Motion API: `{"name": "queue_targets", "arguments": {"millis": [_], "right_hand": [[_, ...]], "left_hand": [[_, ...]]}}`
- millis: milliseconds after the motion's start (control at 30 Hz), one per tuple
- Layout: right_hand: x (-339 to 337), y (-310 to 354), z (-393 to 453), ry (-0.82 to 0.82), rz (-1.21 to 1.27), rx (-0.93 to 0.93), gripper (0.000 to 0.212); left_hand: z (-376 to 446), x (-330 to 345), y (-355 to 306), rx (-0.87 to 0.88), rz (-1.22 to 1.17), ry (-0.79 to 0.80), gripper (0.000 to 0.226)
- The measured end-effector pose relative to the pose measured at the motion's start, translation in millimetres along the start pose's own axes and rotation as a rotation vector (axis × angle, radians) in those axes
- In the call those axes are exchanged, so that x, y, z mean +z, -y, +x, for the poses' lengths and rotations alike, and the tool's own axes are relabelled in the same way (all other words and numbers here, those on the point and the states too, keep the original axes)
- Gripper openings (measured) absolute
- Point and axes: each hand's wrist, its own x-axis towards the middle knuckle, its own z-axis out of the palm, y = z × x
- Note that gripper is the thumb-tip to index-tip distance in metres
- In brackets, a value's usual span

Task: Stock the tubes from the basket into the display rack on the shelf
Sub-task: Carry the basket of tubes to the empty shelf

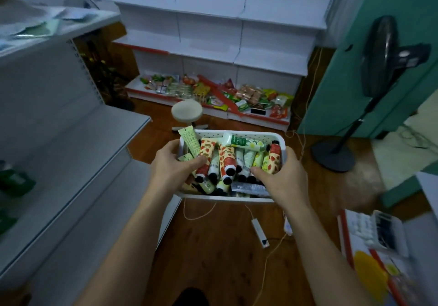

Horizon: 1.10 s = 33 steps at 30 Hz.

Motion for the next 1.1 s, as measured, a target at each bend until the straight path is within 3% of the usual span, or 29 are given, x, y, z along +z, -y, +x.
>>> {"name": "queue_targets", "arguments": {"millis": [233, 533, 867, 933, 1100], "right_hand": [[48, 1, 143, 0.009, -0.033, 0.035, 0.061], [124, 59, 351, 0.007, 0.026, 0.053, 0.057], [211, 71, 554, 0.038, 0.111, 0.108, 0.063], [230, 71, 599, 0.059, 0.111, 0.120, 0.064], [274, 85, 728, 0.137, 0.109, 0.068, 0.039]], "left_hand": [[157, 39, 0, -0.011, 0.006, 0.066, 0.057], [393, 50, -35, 0.010, 0.028, 0.084, 0.089], [597, 76, -57, -0.047, 0.079, 0.062, 0.070], [637, 85, -59, -0.064, 0.065, 0.038, 0.074], [749, 104, -72, -0.110, 0.079, -0.027, 0.097]]}}
